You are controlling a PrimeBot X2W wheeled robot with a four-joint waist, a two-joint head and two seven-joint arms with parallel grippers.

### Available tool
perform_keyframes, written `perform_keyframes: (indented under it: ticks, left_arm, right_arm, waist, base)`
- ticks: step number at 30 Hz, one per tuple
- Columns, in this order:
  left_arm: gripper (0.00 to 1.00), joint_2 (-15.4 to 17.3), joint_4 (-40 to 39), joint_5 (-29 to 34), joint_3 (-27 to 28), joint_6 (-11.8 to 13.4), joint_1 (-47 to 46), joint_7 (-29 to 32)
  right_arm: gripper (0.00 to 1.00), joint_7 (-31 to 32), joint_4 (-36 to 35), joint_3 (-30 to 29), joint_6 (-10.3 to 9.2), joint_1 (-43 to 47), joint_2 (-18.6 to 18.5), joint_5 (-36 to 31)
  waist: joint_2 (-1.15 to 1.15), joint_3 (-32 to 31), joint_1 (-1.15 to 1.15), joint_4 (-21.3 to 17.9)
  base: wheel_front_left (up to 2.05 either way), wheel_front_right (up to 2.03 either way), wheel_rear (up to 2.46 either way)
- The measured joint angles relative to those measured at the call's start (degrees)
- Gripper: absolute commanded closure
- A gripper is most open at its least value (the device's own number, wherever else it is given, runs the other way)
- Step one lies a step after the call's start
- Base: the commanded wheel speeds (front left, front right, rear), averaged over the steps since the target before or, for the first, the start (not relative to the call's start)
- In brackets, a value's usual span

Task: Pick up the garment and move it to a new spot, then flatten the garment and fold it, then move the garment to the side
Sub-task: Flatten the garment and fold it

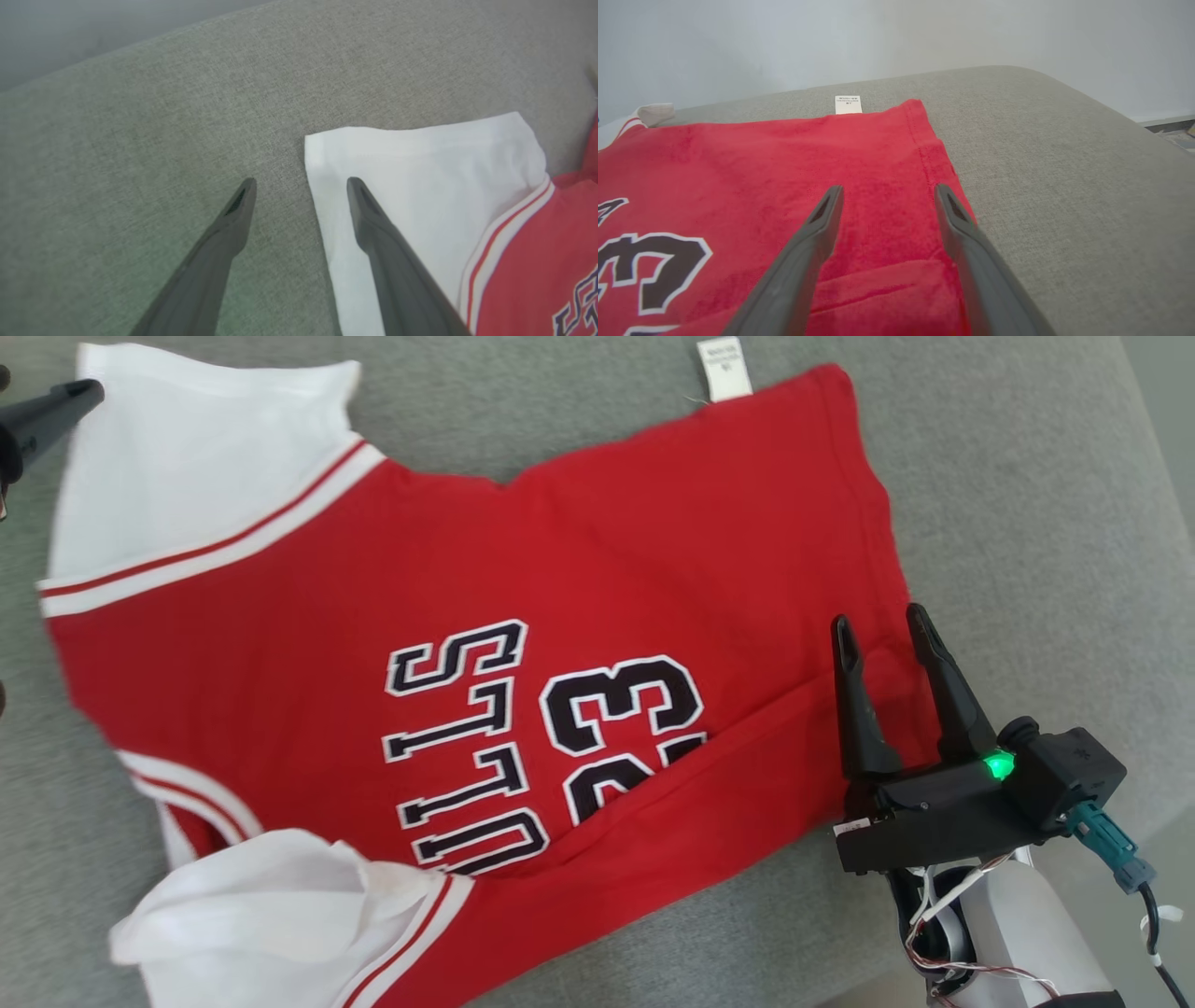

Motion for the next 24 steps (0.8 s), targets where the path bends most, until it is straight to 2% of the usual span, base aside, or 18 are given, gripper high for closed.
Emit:
perform_keyframes:
  ticks: [13,14,15,17,18,24]
  left_arm:
    - [0.0,1.07,0.07,0.51,-1.52,-0.24,-1.28,0.2]
    - [0.13,1.04,0.16,0.51,-1.67,-0.24,-1.39,0.26]
    - [0.13,1.03,0.21,0.49,-1.94,-0.24,-1.49,0.65]
    - [0.76,1.11,0.18,0.52,-2.21,-0.24,-1.71,0.97]
    - [1.0,1.16,0.13,0.47,-2.34,-0.24,-1.71,1.19]
    - [1.0,1.65,-0.67,0.43,-3.63,-0.51,-1.69,1.88]
  right_arm:
    - [0.0,-0.18,-1.07,0.37,0.0,0.16,1.04,0.04]
    - [0.0,-0.19,-1.15,0.4,0.0,0.16,1.08,0.03]
    - [0.0,-0.19,-1.2,0.37,0.0,0.16,1.1,0.03]
    - [0.0,-0.2,-1.32,0.29,0.0,0.12,1.16,-0.03]
    - [0.0,-0.2,-1.36,0.27,0.0,0.07,1.2,-0.23]
    - [0.0,0.74,-0.45,0.86,0.01,-3.0,0.1,-0.79]
  waist:
    - [0.0,1.64,-0.01,-2.72]
    - [0.0,1.69,-0.01,-2.79]
    - [0.0,1.72,0.0,-2.84]
    - [0.0,1.74,-0.01,-2.85]
    - [0.0,1.72,-0.01,-2.85]
    - [0.0,1.04,-0.01,-2.71]
  base:
    - [0.0,0.0,0.0]
    - [0.0,0.0,0.0]
    - [0.0,0.0,0.0]
    - [0.0,0.0,0.0]
    - [0.0,0.0,0.0]
    - [0.0,0.0,0.0]
